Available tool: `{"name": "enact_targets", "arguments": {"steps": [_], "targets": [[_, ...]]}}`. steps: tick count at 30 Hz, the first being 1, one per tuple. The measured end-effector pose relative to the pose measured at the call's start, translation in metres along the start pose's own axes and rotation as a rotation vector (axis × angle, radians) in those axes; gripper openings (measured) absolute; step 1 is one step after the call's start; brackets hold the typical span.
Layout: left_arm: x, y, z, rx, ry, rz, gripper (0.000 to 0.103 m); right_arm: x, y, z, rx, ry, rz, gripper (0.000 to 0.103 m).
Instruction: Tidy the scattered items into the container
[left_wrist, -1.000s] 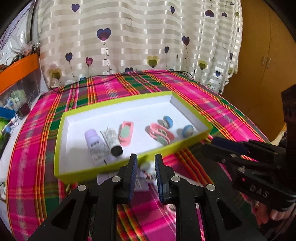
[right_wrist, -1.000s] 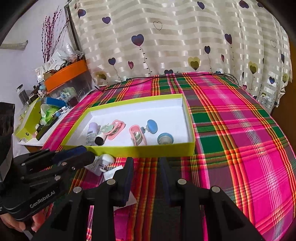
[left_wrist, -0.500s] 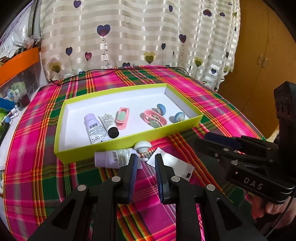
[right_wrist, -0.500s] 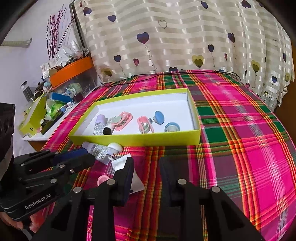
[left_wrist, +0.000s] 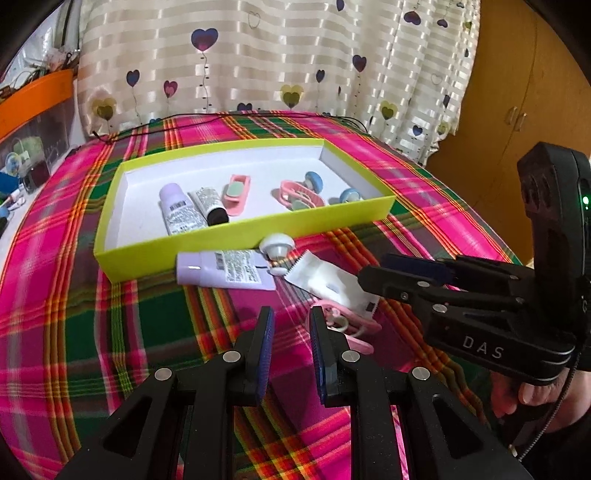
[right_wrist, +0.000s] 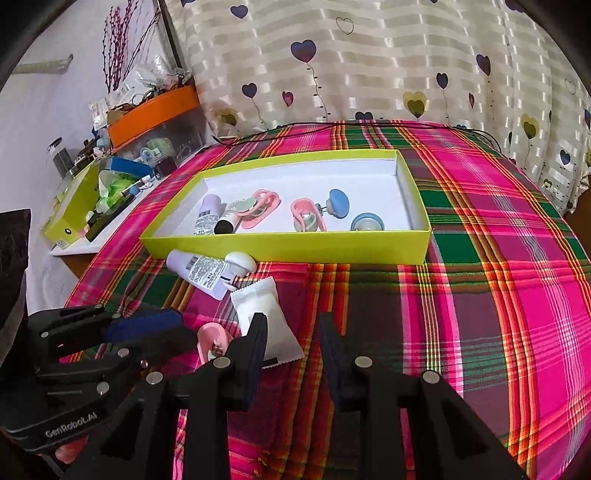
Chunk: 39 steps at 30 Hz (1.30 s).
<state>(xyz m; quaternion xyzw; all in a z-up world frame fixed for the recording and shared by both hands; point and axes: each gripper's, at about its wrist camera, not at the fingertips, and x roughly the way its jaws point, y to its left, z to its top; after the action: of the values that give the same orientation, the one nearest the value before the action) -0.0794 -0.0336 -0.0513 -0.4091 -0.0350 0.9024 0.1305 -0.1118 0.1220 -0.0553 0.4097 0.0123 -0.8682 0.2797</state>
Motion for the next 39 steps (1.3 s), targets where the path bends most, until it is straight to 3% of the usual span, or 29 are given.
{"name": "enact_targets", "arguments": {"steps": [10, 19, 26, 32, 39], "targets": [[0.003, -0.014, -0.001, 0.021, 0.005, -0.022, 0.02, -0.002, 0.0, -0.001, 0.004, -0.001, -0.003, 0.029], [0.003, 0.003, 0.004, -0.008, -0.003, 0.067, 0.021, -0.001, 0.002, -0.003, -0.012, 0.013, 0.003, 0.029], [-0.006, -0.003, 0.005, 0.006, -0.028, 0.011, 0.021, 0.001, 0.015, -0.009, -0.101, 0.053, -0.031, 0.029], [-0.006, -0.002, 0.004, -0.005, -0.024, 0.013, 0.021, 0.003, 0.032, -0.013, -0.169, 0.06, -0.016, 0.029], [-0.009, -0.001, 0.002, -0.011, -0.027, -0.005, 0.021, 0.002, 0.035, -0.011, -0.194, 0.034, -0.023, 0.038]]}}
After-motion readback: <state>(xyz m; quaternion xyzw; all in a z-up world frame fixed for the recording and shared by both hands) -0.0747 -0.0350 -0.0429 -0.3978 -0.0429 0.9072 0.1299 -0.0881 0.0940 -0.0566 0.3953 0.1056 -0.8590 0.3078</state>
